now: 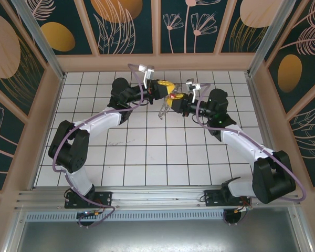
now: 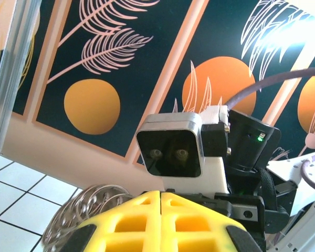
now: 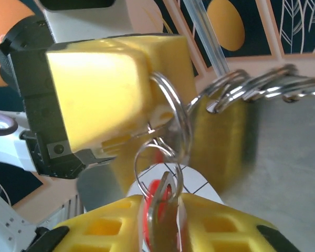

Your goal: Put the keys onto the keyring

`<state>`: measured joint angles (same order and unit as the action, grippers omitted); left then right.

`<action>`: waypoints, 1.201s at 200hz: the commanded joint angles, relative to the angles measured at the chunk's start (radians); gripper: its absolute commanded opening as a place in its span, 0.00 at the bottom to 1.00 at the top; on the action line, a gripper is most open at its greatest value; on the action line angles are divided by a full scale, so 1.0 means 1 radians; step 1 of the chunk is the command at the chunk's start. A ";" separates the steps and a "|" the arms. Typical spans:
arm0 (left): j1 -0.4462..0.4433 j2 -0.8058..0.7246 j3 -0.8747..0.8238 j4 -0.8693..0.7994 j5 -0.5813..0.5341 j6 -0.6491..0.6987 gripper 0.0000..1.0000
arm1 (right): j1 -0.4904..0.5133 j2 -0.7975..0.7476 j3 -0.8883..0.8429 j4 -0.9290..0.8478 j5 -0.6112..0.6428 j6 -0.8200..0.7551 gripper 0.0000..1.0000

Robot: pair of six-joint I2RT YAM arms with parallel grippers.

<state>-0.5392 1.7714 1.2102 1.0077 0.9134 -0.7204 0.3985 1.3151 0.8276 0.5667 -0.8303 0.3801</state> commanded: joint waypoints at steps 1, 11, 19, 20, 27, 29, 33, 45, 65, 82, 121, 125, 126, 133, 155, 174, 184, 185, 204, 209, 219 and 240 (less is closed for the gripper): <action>-0.007 -0.035 -0.022 0.118 -0.059 -0.042 0.00 | -0.029 -0.074 -0.033 -0.005 0.007 0.005 0.33; -0.006 -0.035 -0.036 0.148 -0.077 -0.060 0.00 | -0.047 -0.107 -0.059 0.003 0.014 0.023 0.34; -0.006 -0.033 -0.048 0.176 -0.092 -0.078 0.00 | -0.067 -0.138 -0.081 0.013 0.018 0.041 0.35; -0.007 -0.033 -0.052 0.180 -0.093 -0.081 0.00 | -0.068 -0.142 -0.084 0.014 0.019 0.043 0.35; -0.007 -0.032 -0.060 0.206 -0.101 -0.097 0.00 | -0.083 -0.171 -0.104 0.023 0.025 0.056 0.37; -0.007 -0.031 -0.061 0.213 -0.104 -0.101 0.00 | -0.088 -0.179 -0.108 0.025 0.029 0.059 0.37; -0.005 -0.027 -0.064 0.221 -0.108 -0.115 0.00 | -0.093 -0.195 -0.118 0.026 0.038 0.066 0.38; -0.006 -0.018 -0.074 0.271 -0.119 -0.152 0.00 | -0.111 -0.238 -0.132 0.031 0.063 0.083 0.39; -0.007 0.001 -0.084 0.367 -0.133 -0.221 0.00 | -0.120 -0.269 -0.125 0.051 0.099 0.114 0.40; -0.006 0.021 -0.089 0.435 -0.149 -0.272 0.00 | -0.122 -0.262 -0.104 0.079 0.135 0.147 0.39; -0.007 0.043 -0.093 0.515 -0.176 -0.332 0.00 | -0.122 -0.182 -0.048 0.199 0.177 0.236 0.34; -0.006 0.043 -0.095 0.517 -0.177 -0.334 0.00 | -0.122 -0.171 -0.042 0.214 0.174 0.245 0.34; -0.006 0.043 -0.095 0.516 -0.177 -0.335 0.00 | -0.122 -0.169 -0.040 0.216 0.173 0.247 0.34; -0.006 0.046 -0.096 0.519 -0.179 -0.336 0.00 | -0.122 -0.152 -0.031 0.243 0.166 0.263 0.34; -0.008 0.049 -0.099 0.528 -0.185 -0.347 0.00 | -0.122 -0.102 -0.005 0.324 0.137 0.305 0.36; -0.009 0.050 -0.099 0.531 -0.186 -0.349 0.00 | -0.117 -0.064 0.013 0.370 0.111 0.336 0.37; -0.011 0.050 -0.100 0.532 -0.188 -0.350 0.00 | -0.111 -0.047 0.021 0.388 0.098 0.348 0.37; -0.011 0.051 -0.100 0.532 -0.188 -0.350 0.00 | -0.110 -0.046 0.022 0.388 0.098 0.347 0.37; -0.011 0.052 -0.096 0.532 -0.191 -0.352 0.00 | -0.087 -0.026 0.030 0.395 0.080 0.348 0.36; -0.011 0.054 -0.095 0.532 -0.191 -0.352 0.00 | -0.081 -0.024 0.029 0.395 0.079 0.348 0.36; -0.011 0.053 -0.095 0.532 -0.194 -0.351 0.00 | -0.064 -0.022 0.024 0.395 0.077 0.343 0.34; -0.010 0.054 -0.091 0.531 -0.198 -0.349 0.00 | -0.030 -0.023 0.003 0.398 0.073 0.335 0.29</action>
<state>-0.5446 1.8206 1.1107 1.4628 0.7414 -1.0576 0.3325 1.2938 0.8204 0.8879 -0.7231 0.7132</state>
